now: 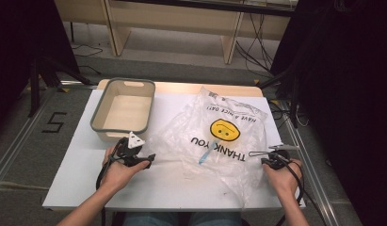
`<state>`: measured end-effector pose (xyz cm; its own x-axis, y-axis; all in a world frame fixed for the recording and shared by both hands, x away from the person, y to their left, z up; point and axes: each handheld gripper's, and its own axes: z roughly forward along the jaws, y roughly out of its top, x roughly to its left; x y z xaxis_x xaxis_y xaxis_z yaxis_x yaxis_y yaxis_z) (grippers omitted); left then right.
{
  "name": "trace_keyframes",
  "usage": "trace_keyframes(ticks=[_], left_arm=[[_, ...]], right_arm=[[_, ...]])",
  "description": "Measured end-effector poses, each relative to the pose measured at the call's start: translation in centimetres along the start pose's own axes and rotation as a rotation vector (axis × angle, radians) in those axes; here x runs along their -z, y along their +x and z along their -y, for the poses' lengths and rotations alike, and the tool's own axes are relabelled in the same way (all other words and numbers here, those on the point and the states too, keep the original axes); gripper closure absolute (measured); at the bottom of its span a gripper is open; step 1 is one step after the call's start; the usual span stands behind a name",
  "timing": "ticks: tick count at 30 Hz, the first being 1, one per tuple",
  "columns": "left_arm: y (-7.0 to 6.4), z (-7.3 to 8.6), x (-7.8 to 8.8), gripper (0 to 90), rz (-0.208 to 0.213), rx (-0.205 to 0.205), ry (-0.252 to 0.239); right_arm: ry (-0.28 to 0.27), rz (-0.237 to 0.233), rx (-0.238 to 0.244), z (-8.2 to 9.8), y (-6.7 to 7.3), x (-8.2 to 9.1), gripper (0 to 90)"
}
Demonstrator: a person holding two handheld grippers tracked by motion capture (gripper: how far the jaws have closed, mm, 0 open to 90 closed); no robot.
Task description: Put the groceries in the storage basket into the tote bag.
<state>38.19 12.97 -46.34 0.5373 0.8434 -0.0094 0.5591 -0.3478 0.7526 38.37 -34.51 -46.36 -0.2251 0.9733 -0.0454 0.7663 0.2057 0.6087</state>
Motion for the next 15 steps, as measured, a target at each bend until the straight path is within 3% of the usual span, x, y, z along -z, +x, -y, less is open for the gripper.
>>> trace_keyframes(ticks=[7,10,15], left_arm=[[-0.6,0.1,-1.7,36.5,0.073,0.005,0.083],[-0.7,0.1,-2.6,49.6,0.092,-0.020,0.129],[-1.2,-0.3,-2.9,73.7,0.100,-0.049,0.155]], right_arm=[[-0.037,0.048,0.001,-0.6,-0.9,-0.1,90.0],[-0.039,0.048,-0.003,-0.6,-1.0,-0.2,90.0],[-0.054,0.054,-0.009,-0.8,-1.1,-0.2,90.0]])
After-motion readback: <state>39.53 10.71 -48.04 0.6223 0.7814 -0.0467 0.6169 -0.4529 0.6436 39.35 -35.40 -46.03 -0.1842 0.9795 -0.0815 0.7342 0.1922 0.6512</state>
